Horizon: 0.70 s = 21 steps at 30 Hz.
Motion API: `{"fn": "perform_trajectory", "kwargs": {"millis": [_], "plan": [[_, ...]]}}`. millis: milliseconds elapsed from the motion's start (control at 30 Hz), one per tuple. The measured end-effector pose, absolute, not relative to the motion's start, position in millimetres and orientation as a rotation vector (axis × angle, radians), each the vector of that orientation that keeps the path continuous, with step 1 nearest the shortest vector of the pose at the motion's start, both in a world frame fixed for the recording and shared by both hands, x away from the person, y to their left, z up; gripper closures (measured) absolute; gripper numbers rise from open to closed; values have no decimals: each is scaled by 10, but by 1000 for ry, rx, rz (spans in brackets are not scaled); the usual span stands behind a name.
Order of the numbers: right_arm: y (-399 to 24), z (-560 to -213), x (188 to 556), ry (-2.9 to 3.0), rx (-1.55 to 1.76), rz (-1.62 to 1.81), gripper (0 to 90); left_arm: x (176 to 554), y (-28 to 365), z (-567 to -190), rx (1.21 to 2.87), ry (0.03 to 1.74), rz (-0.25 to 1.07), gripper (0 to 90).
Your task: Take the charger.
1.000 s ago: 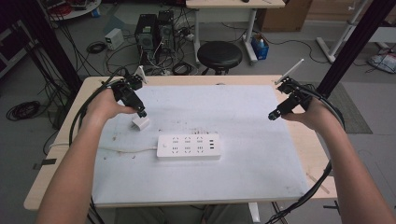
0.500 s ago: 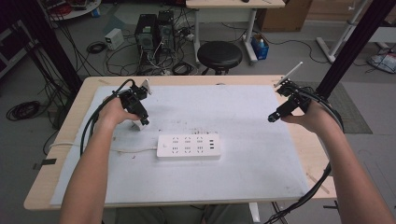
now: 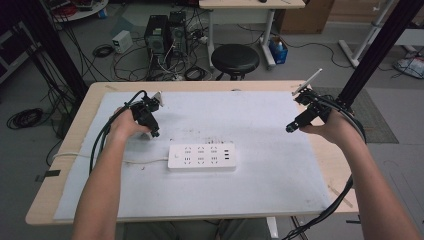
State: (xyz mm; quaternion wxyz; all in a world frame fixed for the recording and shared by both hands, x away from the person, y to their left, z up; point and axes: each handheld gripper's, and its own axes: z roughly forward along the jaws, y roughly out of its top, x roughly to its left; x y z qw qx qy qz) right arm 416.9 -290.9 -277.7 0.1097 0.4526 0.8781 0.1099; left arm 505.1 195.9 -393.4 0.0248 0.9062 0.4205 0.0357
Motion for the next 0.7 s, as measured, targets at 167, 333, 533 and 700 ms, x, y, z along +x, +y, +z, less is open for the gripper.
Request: {"fn": "perform_trajectory", "kwargs": {"millis": [167,333,533,700], "plan": [[-2921,-2796,4170,2585,1323,316,122,5068,1968,-4007,2806,1309,82,270],[-2925,-2801,4177,2581,1334,315,122,5079,1971,-4067,2801,1319,68,322],[-2918,-2827,4185,2587,1335,315,122,5091,1960,-4093,2830,1316,71,420],[-2927,-2842,4190,2583,1340,313,122,5079,1959,-4076,2831,1313,91,424]]}}
